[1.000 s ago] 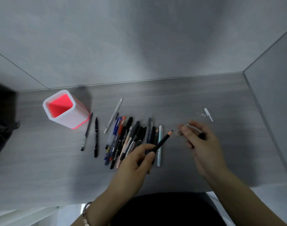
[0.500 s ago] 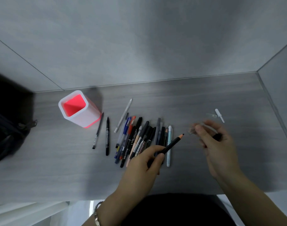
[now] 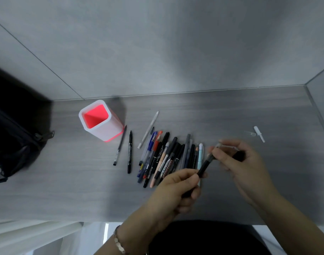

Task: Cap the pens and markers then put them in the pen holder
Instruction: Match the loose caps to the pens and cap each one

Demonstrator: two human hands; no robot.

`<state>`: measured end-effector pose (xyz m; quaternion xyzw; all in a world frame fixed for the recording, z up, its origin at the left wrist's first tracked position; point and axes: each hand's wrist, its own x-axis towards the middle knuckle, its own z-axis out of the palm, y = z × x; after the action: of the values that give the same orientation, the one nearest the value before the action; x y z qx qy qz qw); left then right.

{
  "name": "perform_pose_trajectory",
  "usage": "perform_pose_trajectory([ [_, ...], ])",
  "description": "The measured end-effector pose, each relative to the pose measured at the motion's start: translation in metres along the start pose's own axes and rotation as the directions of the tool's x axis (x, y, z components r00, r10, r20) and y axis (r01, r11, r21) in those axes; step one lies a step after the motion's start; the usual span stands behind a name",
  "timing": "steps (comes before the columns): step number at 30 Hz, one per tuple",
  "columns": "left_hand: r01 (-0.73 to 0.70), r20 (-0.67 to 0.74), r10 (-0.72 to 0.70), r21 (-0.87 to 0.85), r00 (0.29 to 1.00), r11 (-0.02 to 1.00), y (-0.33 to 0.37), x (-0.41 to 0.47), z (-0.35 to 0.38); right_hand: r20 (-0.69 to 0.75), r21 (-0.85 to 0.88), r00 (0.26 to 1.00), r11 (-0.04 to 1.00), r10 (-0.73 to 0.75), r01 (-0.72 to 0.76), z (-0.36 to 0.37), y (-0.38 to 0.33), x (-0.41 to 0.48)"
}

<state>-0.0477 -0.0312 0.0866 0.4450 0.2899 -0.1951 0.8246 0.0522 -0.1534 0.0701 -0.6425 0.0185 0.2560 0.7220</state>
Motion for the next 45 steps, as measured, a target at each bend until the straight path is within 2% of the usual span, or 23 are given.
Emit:
perform_pose_trajectory([
  [2,-0.048,-0.113,0.076,0.238,0.991,0.970,-0.006,0.006,-0.004,-0.010,-0.097,1.000,0.995,-0.009,0.008,0.001,0.005,0.007],
  [3,-0.061,-0.199,0.157,0.417,0.967,0.907,-0.008,0.011,-0.009,-0.036,-0.153,0.999,0.988,-0.005,-0.001,0.001,0.010,0.011],
  [5,-0.020,-0.322,0.366,0.727,0.873,0.687,-0.014,0.022,-0.030,-0.092,-0.257,0.996,0.966,0.017,-0.040,-0.003,0.024,0.021],
  [6,0.048,-0.372,0.446,0.808,0.814,0.587,-0.016,0.025,-0.043,-0.111,-0.307,0.994,0.950,0.020,-0.053,-0.006,0.031,0.027],
  [7,0.122,-0.420,0.502,0.844,0.756,0.522,-0.016,0.028,-0.058,-0.111,-0.368,0.994,0.928,0.023,-0.062,-0.007,0.036,0.031],
  [10,0.313,-0.519,0.603,0.853,0.606,0.419,-0.010,0.036,-0.096,-0.076,-0.482,0.996,0.874,0.038,-0.070,-0.009,0.049,0.043],
  [12,0.410,-0.556,0.603,0.831,0.573,0.376,-0.004,0.043,-0.114,-0.084,-0.478,0.994,0.873,0.067,-0.099,-0.001,0.047,0.045],
  [13,0.439,-0.572,0.581,0.819,0.579,0.369,-0.002,0.048,-0.121,-0.109,-0.377,0.986,0.913,0.122,-0.155,0.001,0.044,0.047],
  [14,0.454,-0.585,0.557,0.810,0.589,0.371,-0.002,0.052,-0.128,-0.124,-0.182,0.966,0.952,0.225,-0.245,0.002,0.040,0.048],
  [15,0.458,-0.596,0.537,0.803,0.598,0.382,-0.003,0.056,-0.133,-0.095,0.072,0.930,0.934,0.355,-0.349,0.000,0.036,0.050],
  [17,0.451,-0.611,0.521,0.792,0.596,0.413,-0.004,0.061,-0.139,0.036,0.433,0.848,0.756,0.529,-0.490,-0.009,0.026,0.046],
  [18,0.442,-0.618,0.526,0.786,0.584,0.433,-0.005,0.062,-0.140,0.078,0.509,0.833,0.697,0.547,-0.505,-0.013,0.022,0.043],
  [20,0.381,-0.624,0.552,0.779,0.553,0.498,-0.001,0.058,-0.132,0.113,0.547,0.851,0.682,0.513,-0.485,-0.023,0.024,0.038],
  [22,0.256,-0.571,0.590,0.806,0.571,0.533,0.004,0.050,-0.113,0.111,0.541,0.872,0.707,0.477,-0.456,-0.033,0.023,0.030],
  [25,0.057,-0.448,0.542,0.805,0.712,0.591,0.009,0.034,-0.070,0.034,0.486,0.924,0.802,0.380,-0.347,-0.038,0.013,0.015],
  [27,-0.098,-0.354,0.470,0.707,0.809,0.700,0.008,0.020,-0.039,0.017,0.455,0.965,0.858,0.261,-0.240,-0.043,0.012,0.008],
  [30,-0.225,-0.239,0.410,0.551,0.880,0.804,0.004,0.005,-0.009,-0.017,0.365,0.993,0.925,0.118,-0.104,-0.041,0.008,-0.003],
  [33,-0.262,-0.171,0.386,0.488,0.907,0.833,0.000,-0.001,0.001,-0.053,0.346,0.998,0.938,0.036,-0.015,-0.034,0.003,-0.010],
  [38,-0.276,-0.133,0.402,0.535,0.906,0.799,-0.003,-0.005,0.001,-0.140,0.331,0.990,0.941,-0.025,0.071,-0.023,-0.004,-0.013],
  [45,-0.281,-0.117,0.416,0.572,0.902,0.770,-0.005,-0.008,-0.003,-0.128,0.335,0.991,0.939,-0.043,0.084,-0.017,-0.011,-0.016],
])
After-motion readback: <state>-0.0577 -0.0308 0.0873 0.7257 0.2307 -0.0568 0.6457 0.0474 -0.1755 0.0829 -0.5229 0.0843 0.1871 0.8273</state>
